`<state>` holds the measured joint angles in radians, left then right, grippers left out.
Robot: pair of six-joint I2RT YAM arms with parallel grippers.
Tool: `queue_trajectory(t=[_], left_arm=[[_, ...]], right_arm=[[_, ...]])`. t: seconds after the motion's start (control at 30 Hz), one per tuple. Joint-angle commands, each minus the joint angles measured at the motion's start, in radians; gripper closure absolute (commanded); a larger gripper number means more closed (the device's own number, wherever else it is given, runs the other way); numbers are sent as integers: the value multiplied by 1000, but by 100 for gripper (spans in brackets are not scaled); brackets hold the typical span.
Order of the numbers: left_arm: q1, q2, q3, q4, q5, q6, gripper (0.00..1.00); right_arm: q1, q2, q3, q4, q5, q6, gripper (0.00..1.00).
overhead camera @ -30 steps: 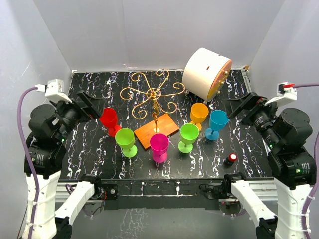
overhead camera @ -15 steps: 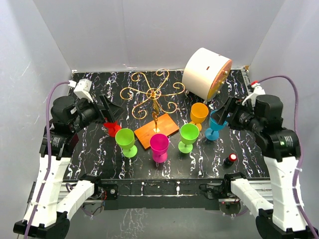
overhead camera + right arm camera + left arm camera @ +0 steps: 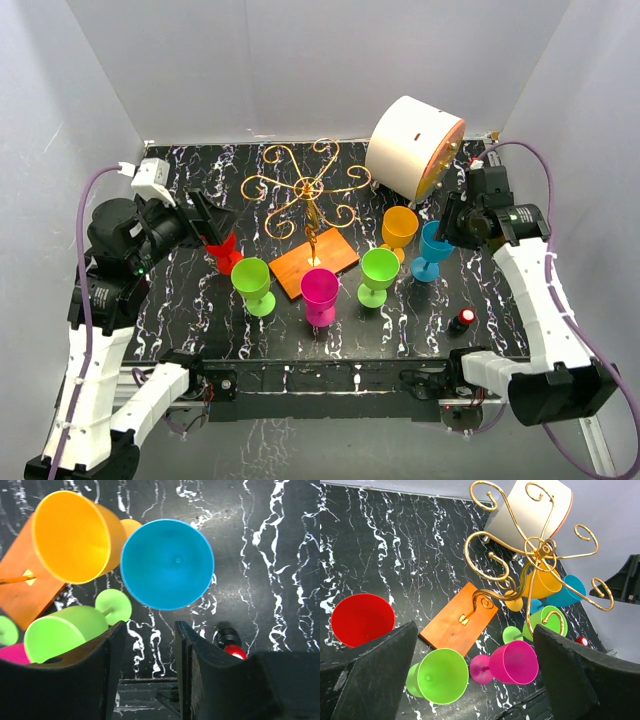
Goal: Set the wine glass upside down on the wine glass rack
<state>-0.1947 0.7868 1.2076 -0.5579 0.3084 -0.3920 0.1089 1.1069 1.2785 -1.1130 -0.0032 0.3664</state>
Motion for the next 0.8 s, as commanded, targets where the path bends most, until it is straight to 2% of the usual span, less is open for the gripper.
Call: queue_trajectory(t=[0.0,0.13,0.33,0.53,0.77], left_arm=[[-20,-10,65,-31,-34,23,1],[-45,8,167,-51,3,9,1],[-58,-4,246,-49,4,18,1],[-71,-4,244,-59,-10,35,1],[-77,-2,249,-61,-26,49,1]], right_arm=[[20,45,4,65,99,-40,58],[131,106,17,65,149,-12,54],[262,194,27,62,303,33,55],[296,228,60,25,399,42,59],[299,183,98,53,342,36,61]])
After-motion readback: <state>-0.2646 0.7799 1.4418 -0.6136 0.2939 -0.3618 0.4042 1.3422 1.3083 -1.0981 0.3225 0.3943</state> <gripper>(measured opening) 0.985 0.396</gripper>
